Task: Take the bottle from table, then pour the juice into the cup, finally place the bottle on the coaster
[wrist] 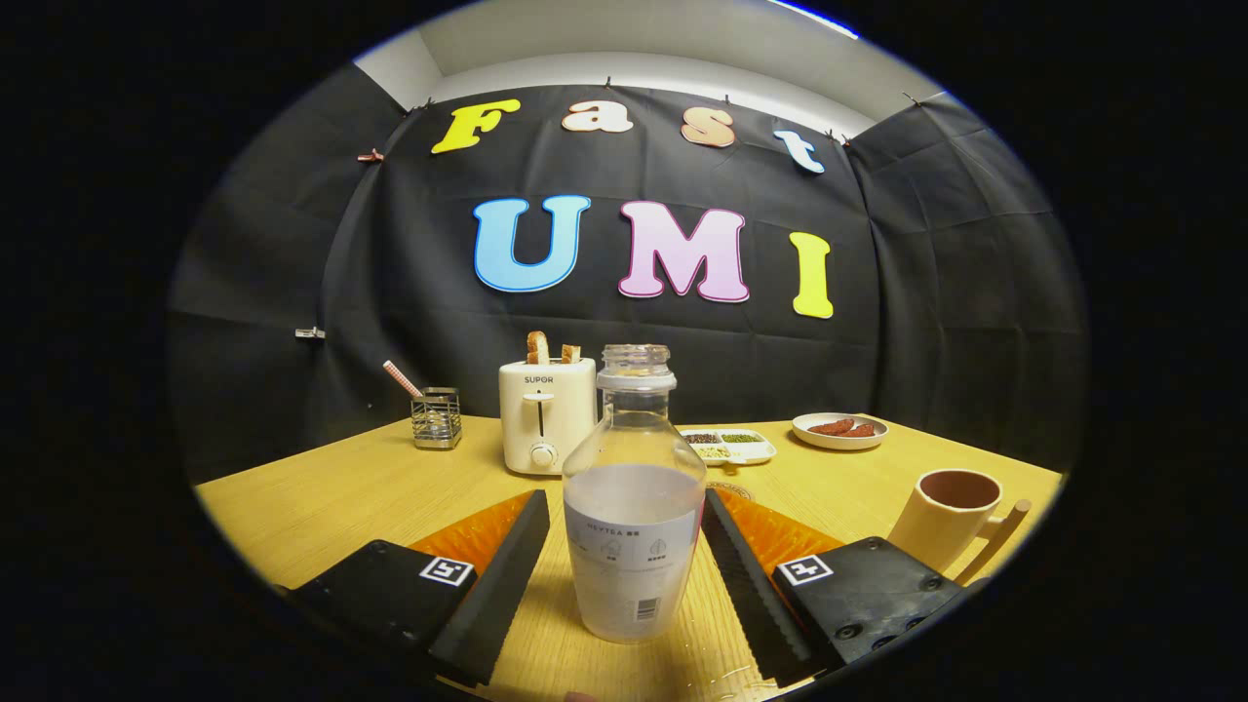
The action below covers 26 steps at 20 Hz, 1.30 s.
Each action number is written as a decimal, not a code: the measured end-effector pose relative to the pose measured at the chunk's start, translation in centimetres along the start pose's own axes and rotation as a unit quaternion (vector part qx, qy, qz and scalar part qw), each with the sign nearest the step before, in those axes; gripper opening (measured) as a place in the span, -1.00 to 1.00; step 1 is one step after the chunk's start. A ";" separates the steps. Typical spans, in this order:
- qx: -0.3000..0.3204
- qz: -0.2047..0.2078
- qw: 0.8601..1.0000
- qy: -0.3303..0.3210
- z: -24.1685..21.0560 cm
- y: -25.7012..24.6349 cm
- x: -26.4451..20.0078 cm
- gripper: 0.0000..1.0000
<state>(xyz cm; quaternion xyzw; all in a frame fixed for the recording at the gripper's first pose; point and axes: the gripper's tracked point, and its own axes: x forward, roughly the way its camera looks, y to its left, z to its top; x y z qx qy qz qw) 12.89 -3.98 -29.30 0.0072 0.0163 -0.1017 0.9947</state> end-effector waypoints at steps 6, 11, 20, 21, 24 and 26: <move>0.012 -0.003 1.000 -0.014 3.0 -0.2 -0.1 0.52; 0.004 -0.019 1.000 -0.002 7.4 -1.4 -1.6 0.53; 0.014 -0.004 1.000 0.028 12.9 -3.2 -4.4 0.52; 0.015 0.001 0.999 0.038 12.8 -3.2 -4.6 0.53; 0.026 0.018 0.997 0.069 12.0 -2.6 -4.9 0.53; 0.050 0.032 0.996 0.069 12.3 -2.0 -5.2 0.52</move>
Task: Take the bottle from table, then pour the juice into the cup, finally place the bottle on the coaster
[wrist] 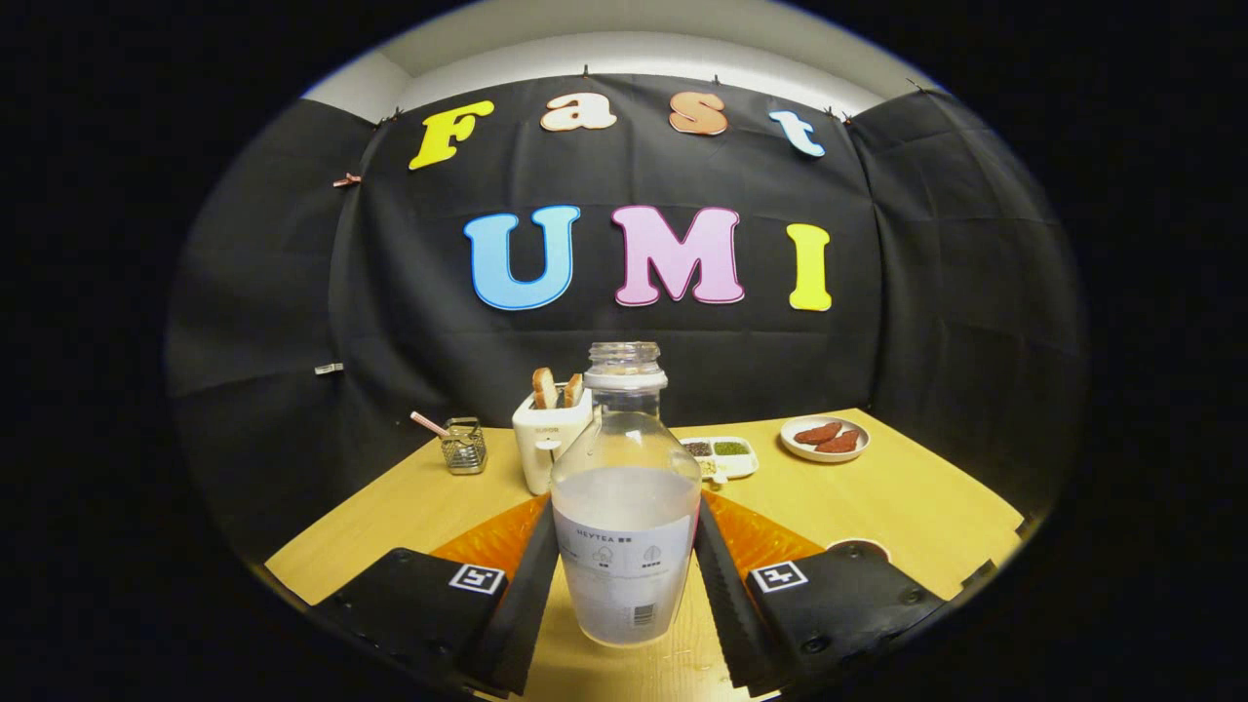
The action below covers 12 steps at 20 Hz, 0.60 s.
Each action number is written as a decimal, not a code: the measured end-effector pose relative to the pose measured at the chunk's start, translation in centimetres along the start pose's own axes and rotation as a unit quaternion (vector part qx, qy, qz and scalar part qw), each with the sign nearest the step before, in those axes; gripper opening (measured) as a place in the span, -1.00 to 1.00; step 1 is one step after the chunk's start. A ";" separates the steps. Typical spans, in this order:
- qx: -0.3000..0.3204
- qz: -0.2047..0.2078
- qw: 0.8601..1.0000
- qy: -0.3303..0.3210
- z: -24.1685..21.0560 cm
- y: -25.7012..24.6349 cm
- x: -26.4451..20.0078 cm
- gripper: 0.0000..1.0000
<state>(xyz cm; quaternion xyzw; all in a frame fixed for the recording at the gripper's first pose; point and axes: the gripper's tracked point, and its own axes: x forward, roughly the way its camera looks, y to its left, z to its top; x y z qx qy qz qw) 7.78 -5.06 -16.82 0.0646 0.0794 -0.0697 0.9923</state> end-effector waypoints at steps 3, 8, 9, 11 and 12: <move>0.042 0.001 0.999 -0.002 0.0 -0.2 -0.2 0.52; 0.100 -0.013 0.995 0.004 -0.5 -1.9 -0.1 0.50; 0.115 -0.017 0.993 0.005 -0.6 -2.3 -0.2 0.50; 0.145 -0.031 0.989 0.008 -0.9 -3.5 -0.1 0.50; 0.160 -0.032 0.987 0.015 -1.4 -3.8 -0.1 0.51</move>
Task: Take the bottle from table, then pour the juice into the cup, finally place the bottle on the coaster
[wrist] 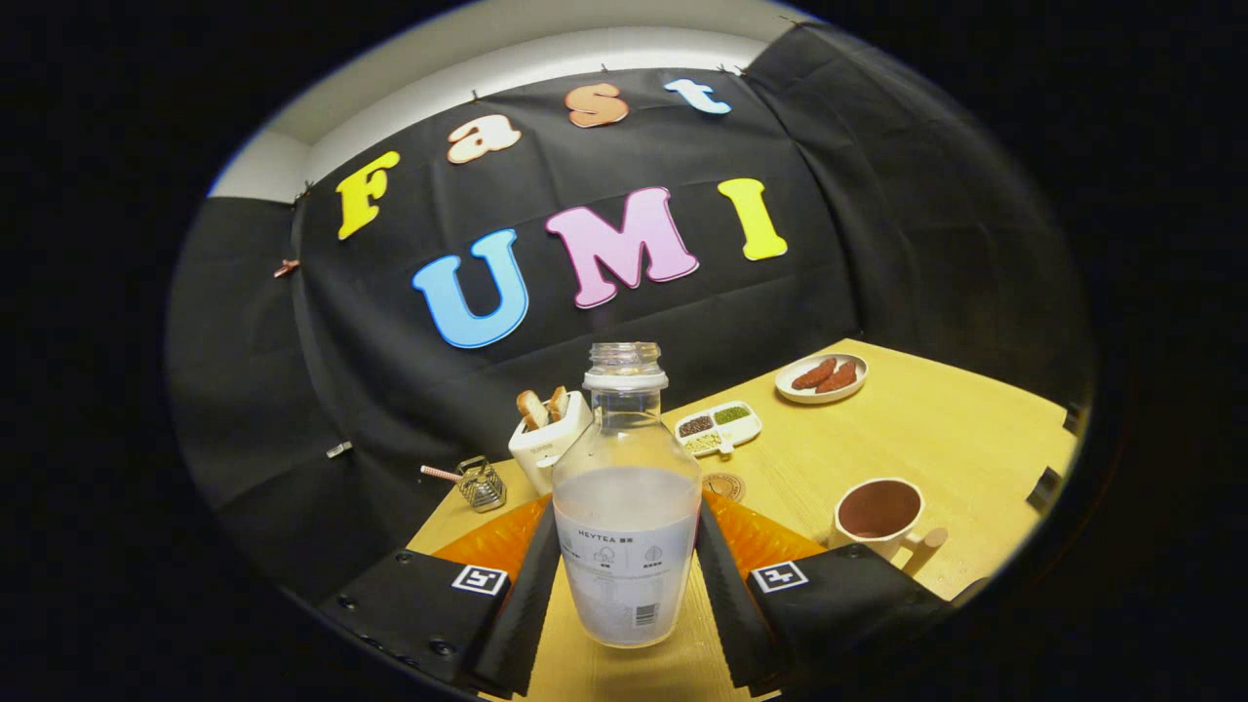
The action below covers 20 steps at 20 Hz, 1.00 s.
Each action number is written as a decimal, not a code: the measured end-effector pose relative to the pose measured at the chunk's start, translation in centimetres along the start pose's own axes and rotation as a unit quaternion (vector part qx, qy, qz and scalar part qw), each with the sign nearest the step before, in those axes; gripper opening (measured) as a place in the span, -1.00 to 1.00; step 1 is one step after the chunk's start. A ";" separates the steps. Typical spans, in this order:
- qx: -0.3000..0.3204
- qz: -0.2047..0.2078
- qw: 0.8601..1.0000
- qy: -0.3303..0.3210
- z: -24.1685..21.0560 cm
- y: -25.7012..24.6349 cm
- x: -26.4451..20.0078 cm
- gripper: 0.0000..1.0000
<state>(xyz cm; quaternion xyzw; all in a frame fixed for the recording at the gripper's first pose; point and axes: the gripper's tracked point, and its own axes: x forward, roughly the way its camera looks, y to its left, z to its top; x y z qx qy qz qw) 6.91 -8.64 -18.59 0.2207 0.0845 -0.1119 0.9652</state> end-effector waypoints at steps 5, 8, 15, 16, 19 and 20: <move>0.054 0.003 0.998 0.020 -0.3 -1.3 0.5 0.51; 0.102 0.004 0.994 0.024 -0.5 -2.2 0.9 0.51; 0.180 0.007 0.983 0.043 -1.9 -3.9 1.2 0.51; 0.192 0.006 0.980 0.045 -2.0 -4.1 1.4 0.51; 0.223 0.004 0.974 0.048 -2.5 -4.6 1.5 0.51; 0.232 0.003 0.971 0.049 -2.6 -4.9 1.7 0.51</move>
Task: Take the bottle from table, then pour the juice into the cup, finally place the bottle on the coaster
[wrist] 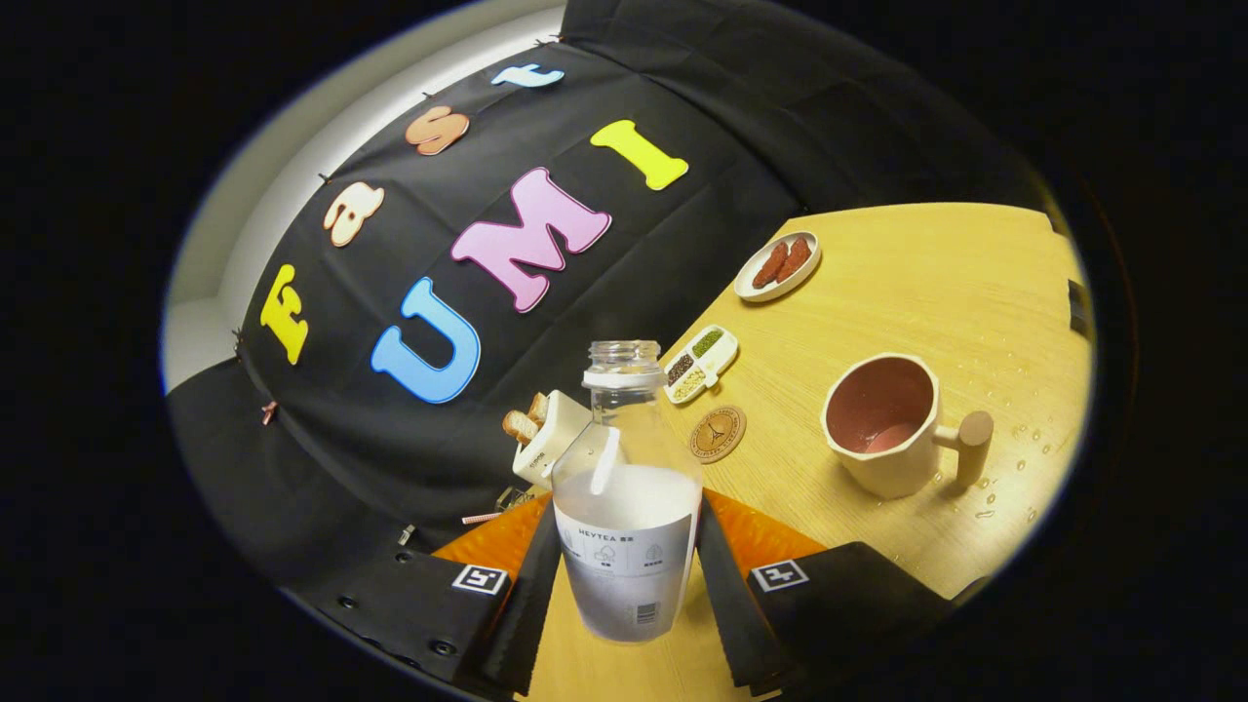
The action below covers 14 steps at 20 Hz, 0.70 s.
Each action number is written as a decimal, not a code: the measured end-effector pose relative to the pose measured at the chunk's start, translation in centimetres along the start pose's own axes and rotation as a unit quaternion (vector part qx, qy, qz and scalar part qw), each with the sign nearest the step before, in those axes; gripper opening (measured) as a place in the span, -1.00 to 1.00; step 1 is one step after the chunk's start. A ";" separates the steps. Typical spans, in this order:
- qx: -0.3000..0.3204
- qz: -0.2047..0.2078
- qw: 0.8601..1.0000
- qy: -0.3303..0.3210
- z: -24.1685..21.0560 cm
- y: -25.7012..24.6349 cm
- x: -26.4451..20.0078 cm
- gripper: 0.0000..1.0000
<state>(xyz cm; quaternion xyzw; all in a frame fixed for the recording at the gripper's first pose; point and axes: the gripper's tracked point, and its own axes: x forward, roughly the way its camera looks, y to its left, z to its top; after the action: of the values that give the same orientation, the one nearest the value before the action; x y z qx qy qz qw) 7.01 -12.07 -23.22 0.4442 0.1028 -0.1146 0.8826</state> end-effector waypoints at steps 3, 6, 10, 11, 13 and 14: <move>0.026 -0.002 1.000 0.005 -0.1 -0.7 0.1 0.51; 0.055 -0.008 0.998 0.007 -0.1 -1.6 0.2 0.51; 0.108 -0.017 0.994 0.005 0.4 -2.9 0.5 0.51; 0.120 -0.018 0.993 0.002 0.7 -3.3 0.5 0.51; 0.142 -0.021 0.990 -0.002 0.9 -4.1 0.7 0.51; 0.151 -0.022 0.988 -0.003 1.1 -4.4 0.8 0.51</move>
<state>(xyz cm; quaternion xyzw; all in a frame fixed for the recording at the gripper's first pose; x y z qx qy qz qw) 6.54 -15.61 -26.14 0.5697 0.0915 -0.1498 0.8029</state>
